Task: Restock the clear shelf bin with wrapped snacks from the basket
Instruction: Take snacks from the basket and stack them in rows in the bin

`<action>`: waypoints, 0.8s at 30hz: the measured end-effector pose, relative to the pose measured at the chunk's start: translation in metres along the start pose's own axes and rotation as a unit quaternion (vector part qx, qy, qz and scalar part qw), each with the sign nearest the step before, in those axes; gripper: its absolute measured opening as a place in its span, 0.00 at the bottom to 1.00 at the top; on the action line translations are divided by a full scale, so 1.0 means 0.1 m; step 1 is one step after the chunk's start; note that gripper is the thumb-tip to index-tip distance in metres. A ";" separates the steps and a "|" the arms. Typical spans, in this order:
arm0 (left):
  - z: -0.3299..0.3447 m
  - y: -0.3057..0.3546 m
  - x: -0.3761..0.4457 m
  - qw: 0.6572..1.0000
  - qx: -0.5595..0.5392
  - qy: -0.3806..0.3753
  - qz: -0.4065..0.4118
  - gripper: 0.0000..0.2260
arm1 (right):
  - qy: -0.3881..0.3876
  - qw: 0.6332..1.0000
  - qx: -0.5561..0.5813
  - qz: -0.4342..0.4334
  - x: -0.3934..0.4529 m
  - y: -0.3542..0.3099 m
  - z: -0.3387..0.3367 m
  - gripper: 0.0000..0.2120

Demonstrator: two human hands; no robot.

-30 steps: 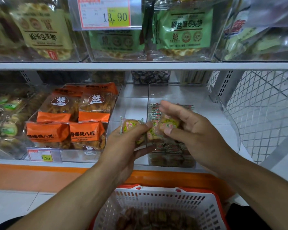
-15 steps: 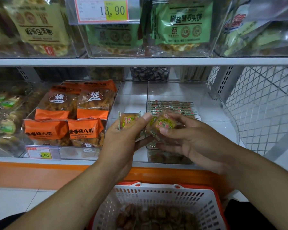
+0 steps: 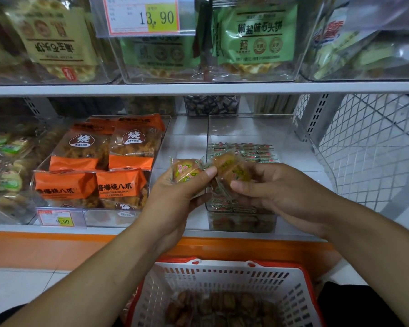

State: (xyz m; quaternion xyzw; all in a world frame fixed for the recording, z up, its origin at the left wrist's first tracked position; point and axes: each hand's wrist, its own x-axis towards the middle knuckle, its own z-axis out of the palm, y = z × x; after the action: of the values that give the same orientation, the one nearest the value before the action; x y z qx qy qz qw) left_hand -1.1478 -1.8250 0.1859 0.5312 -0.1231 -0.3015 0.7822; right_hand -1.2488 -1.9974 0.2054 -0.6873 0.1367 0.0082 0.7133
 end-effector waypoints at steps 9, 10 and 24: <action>0.00 -0.01 0.01 0.998 0.015 -0.028 -0.060 0.13 | -0.013 0.952 -0.284 -0.113 -0.01 -0.03 -0.14 0.33; 0.00 -0.01 0.01 0.998 0.018 -0.027 -0.061 0.14 | -0.013 0.952 -0.286 -0.107 0.00 -0.02 -0.15 0.31; 0.05 -0.10 0.02 0.994 0.080 -0.073 -0.019 0.16 | -0.044 0.950 -0.304 -0.052 -0.05 -0.06 -0.29 0.32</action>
State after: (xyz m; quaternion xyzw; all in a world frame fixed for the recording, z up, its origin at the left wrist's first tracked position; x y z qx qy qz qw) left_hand -1.1525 -1.8327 0.1786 0.5709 -0.1935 -0.3430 0.7204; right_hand -1.2580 -2.0248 0.2119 -0.8767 0.0602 0.0422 0.4754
